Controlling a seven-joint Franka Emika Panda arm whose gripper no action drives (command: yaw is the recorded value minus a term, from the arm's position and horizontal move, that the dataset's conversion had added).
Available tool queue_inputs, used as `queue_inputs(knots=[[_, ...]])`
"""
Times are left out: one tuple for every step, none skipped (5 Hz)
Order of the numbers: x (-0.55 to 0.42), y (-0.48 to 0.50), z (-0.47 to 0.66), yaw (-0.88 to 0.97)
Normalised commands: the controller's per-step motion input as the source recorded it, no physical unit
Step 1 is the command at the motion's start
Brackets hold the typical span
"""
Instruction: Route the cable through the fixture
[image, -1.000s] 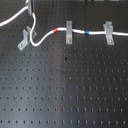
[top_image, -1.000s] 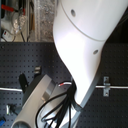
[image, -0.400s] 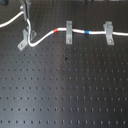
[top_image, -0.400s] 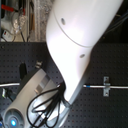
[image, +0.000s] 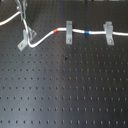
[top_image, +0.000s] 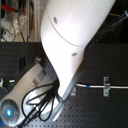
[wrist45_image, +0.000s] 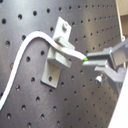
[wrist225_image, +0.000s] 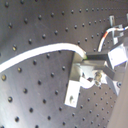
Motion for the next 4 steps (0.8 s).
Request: queue_inputs(knots=[[-0.215,0.054,0.28,0.19],[-0.192,0.142,0.31,0.15],[-0.105,0.158,0.34,0.13],[-0.004,0.023,0.22,0.11]])
